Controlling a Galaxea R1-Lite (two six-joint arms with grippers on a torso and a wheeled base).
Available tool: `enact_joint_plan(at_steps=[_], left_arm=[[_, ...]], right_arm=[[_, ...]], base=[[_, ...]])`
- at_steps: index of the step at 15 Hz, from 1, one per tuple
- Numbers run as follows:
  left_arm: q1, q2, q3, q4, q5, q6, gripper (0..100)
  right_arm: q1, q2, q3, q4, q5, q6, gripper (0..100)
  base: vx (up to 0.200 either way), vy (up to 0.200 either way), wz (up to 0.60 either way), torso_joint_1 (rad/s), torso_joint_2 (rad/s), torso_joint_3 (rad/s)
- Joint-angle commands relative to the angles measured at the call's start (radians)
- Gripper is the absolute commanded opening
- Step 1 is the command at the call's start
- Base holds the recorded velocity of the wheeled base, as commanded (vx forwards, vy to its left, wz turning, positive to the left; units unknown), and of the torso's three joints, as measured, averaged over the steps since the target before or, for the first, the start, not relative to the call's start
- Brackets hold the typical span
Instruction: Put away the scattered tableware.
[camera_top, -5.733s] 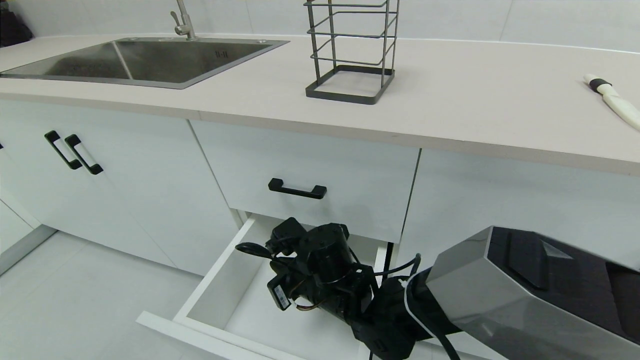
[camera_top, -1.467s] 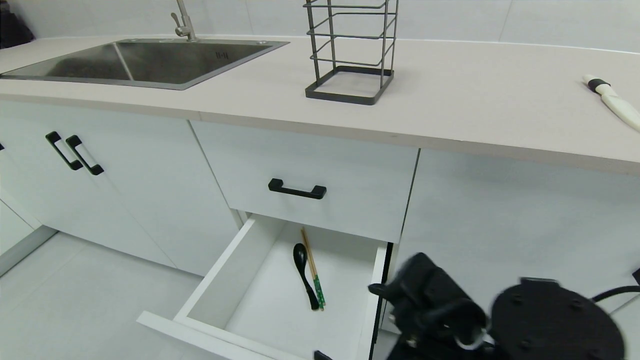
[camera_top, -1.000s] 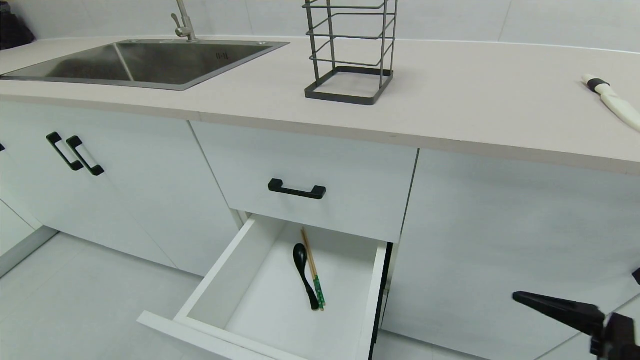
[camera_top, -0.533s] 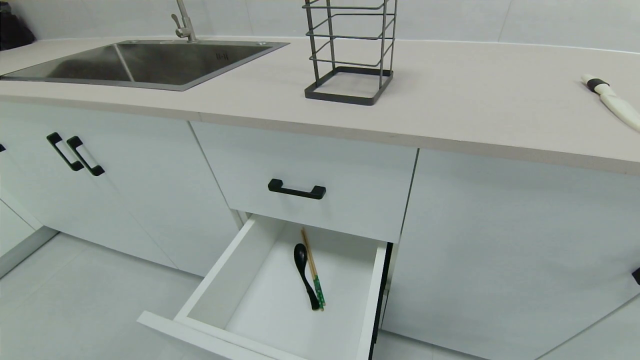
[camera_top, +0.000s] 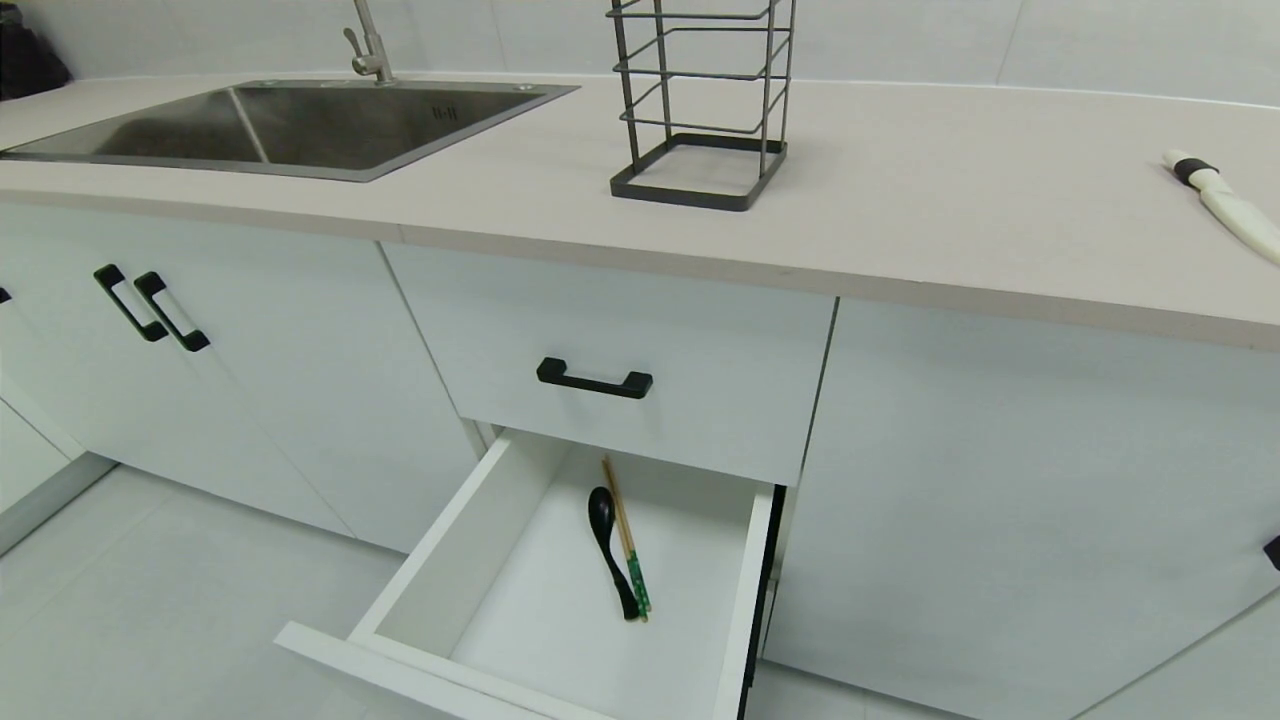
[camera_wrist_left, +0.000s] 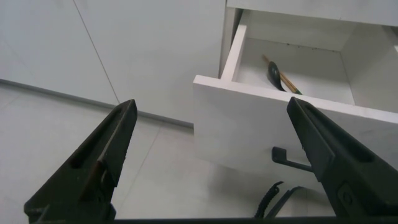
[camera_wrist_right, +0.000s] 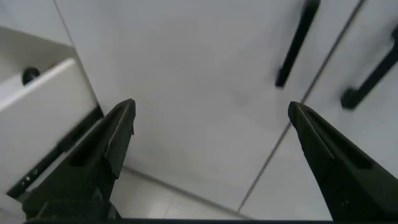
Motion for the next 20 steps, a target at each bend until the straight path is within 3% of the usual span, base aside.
enact_joint_plan(at_steps=[1,2,3,4,5,7,9,10,13,17,18,19,20], left_arm=[[0.001,0.0,0.002,-0.027,-0.004,0.007,100],[0.001,0.0,0.002,-0.133,-0.019,0.01,100],[0.001,0.003,-0.008,-0.261,-0.08,0.013,100],[0.001,0.054,-0.087,-0.299,-0.203,0.011,100],[0.001,0.112,-0.173,-0.251,-0.265,0.005,100],[-0.001,0.207,-0.297,-0.057,-0.327,0.002,100],[-0.064,0.353,-0.386,0.256,-0.455,0.001,100],[-0.09,0.42,-0.388,0.341,-0.479,0.001,100],[-0.183,0.597,-0.359,0.376,-0.479,0.002,100],[-0.196,0.839,-0.342,0.376,-0.466,0.011,100],[-0.197,0.873,-0.342,0.378,-0.466,0.025,100],[-0.197,0.914,-0.34,0.379,-0.45,0.06,100],[-0.197,0.959,-0.334,0.378,-0.392,0.091,100]], right_arm=[[-0.087,-0.093,0.002,0.088,-0.026,0.104,100],[-0.087,-0.097,0.005,0.078,-0.022,0.081,100],[-0.087,-0.097,0.005,0.078,-0.022,0.077,100],[-0.087,-0.097,0.005,0.09,-0.006,0.074,100],[-0.087,-0.097,0.002,0.108,0.016,0.052,100],[-0.087,-0.097,0.002,0.108,0.024,0.023,100],[-0.084,-0.097,0.002,0.108,0.025,0.023,100],[-0.084,-0.093,0.002,0.108,0.025,0.021,100],[-0.084,-0.097,0.003,0.105,0.027,0.021,100],[-0.084,-0.097,0.005,0.105,0.085,0.025,100],[-0.084,-0.097,0.005,0.105,0.085,0.023,100],[-0.084,-0.097,0.005,0.105,0.085,0.025,100],[-0.084,-0.097,0.005,0.105,0.085,0.025,100]], base=[[0.0,0.0,0.0,0.0,0.0,0.0],[0.0,0.0,0.0,0.0,0.0,0.0],[0.0,0.0,0.0,0.0,0.0,0.0],[0.0,0.0,0.0,0.0,0.0,0.0],[0.0,0.0,0.0,0.0,0.0,0.0],[0.0,0.0,0.0,0.0,0.0,0.0],[0.0,0.0,0.0,0.0,0.0,0.0],[0.0,0.0,0.0,0.0,0.0,0.0],[0.0,0.0,0.0,0.0,0.0,0.0],[0.0,0.0,0.0,0.0,0.0,0.0],[0.0,0.0,0.0,0.0,0.0,0.0],[0.0,0.0,0.0,0.0,0.0,0.0],[0.0,0.0,0.0,0.0,0.0,0.0]])
